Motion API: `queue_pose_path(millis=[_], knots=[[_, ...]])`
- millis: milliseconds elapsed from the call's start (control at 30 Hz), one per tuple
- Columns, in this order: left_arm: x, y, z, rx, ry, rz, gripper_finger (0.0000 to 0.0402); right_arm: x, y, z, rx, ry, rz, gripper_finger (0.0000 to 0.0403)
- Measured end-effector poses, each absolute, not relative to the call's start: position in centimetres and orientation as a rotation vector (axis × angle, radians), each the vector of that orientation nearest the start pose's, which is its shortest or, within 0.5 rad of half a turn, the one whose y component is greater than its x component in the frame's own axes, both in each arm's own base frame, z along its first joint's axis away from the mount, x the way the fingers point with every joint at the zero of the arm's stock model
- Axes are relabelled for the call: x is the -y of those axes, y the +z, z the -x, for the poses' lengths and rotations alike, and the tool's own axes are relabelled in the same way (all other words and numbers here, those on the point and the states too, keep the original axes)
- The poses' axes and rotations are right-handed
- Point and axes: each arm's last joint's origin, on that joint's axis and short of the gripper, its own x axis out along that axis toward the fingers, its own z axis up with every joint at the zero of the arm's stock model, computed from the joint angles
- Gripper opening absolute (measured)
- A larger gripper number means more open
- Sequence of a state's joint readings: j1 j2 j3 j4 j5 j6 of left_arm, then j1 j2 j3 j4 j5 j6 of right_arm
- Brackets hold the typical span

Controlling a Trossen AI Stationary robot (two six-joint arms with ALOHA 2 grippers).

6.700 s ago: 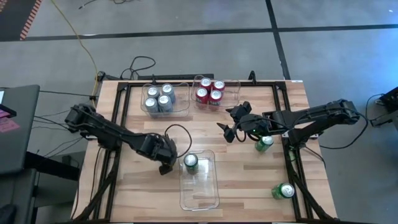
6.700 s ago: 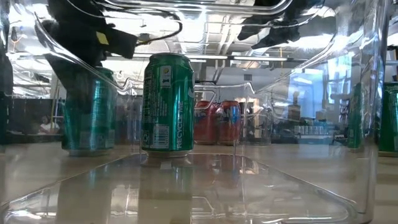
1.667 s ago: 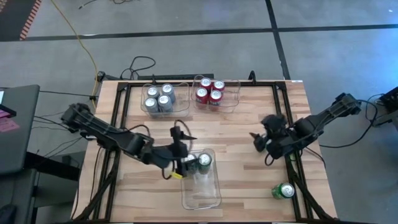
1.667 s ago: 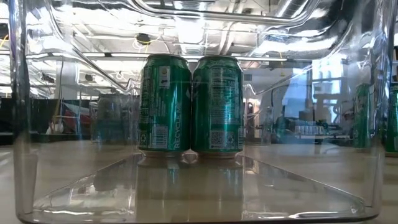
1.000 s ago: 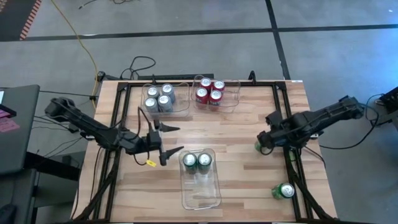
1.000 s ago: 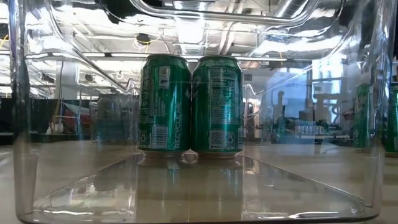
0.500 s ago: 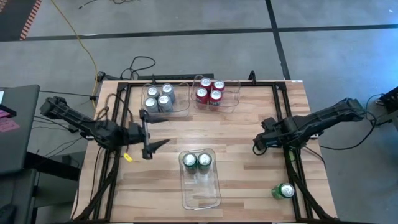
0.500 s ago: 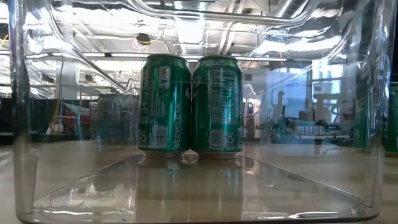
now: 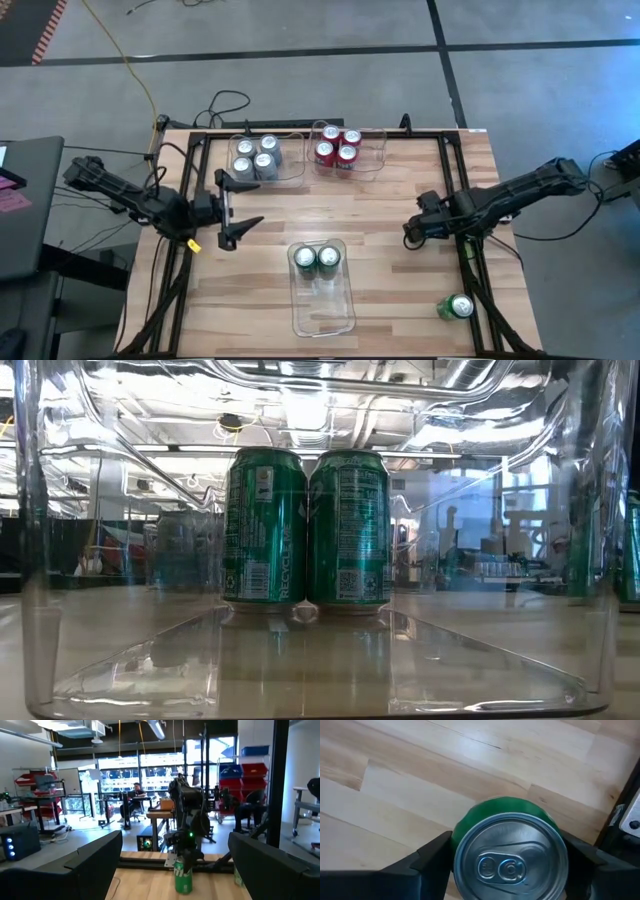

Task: Sort soda cans
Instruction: Put the top green soda can into the bottom transparent bin

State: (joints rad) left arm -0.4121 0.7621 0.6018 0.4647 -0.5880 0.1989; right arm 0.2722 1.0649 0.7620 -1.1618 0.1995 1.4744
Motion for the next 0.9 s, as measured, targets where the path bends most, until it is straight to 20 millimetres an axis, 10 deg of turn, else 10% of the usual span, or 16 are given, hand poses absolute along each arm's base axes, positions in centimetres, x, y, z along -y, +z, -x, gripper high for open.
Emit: queue_pose_path(millis=[400,900], knots=[[4.5,33.7,-14.2,0.236,0.197,-0.042,0.0361,-5.3,25.7,-17.3,-1.097,-0.829,-0.916,0.0293],[4.2,32.8,-14.3,0.15,0.303,0.01,0.0361,-13.1,30.3,-27.6,-1.187,-0.624,-0.602,0.0294]])
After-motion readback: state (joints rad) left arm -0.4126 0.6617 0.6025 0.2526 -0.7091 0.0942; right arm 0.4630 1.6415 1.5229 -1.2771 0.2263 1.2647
